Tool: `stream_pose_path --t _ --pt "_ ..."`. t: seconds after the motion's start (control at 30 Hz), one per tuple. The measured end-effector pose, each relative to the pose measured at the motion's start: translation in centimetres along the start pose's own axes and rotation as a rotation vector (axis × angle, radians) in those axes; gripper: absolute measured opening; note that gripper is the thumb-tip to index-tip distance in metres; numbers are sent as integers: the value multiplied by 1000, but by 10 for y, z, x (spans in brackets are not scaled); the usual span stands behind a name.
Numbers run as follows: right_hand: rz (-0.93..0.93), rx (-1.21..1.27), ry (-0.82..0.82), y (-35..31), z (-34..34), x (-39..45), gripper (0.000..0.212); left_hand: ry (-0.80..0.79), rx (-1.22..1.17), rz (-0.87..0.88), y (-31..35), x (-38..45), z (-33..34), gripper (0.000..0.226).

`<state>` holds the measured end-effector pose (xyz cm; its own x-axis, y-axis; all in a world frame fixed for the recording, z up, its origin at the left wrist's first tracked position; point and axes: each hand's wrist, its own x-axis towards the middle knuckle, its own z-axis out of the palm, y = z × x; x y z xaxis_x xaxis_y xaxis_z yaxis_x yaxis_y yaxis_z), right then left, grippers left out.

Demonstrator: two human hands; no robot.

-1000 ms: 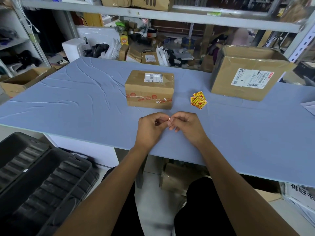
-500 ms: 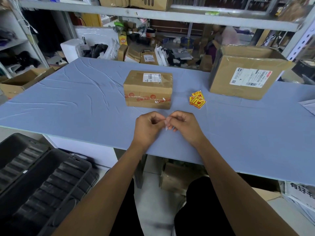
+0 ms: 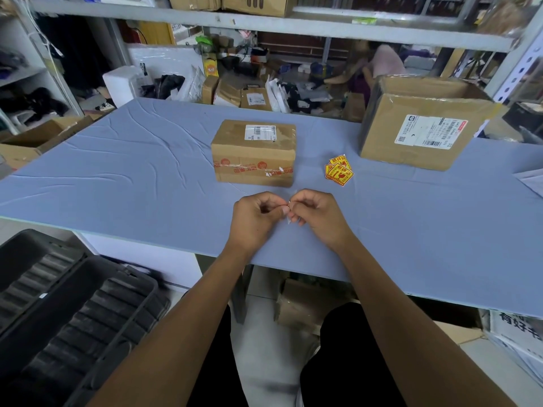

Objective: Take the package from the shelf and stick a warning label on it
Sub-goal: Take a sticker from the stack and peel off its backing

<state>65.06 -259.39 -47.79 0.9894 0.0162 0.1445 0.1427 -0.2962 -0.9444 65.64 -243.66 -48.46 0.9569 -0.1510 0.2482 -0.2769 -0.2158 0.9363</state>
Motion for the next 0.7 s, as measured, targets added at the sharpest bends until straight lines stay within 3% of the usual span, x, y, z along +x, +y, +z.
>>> stream_pose_path --t 0.27,0.47,0.7 --pt "-18 -16 -36 3 -2 1 13 22 13 -24 -1 2 0 9" --pt "-31 4 -45 2 -3 1 20 9 9 -8 -3 3 -1 15" --pt "-26 2 -50 3 -4 1 16 15 10 -18 -4 2 -2 7"
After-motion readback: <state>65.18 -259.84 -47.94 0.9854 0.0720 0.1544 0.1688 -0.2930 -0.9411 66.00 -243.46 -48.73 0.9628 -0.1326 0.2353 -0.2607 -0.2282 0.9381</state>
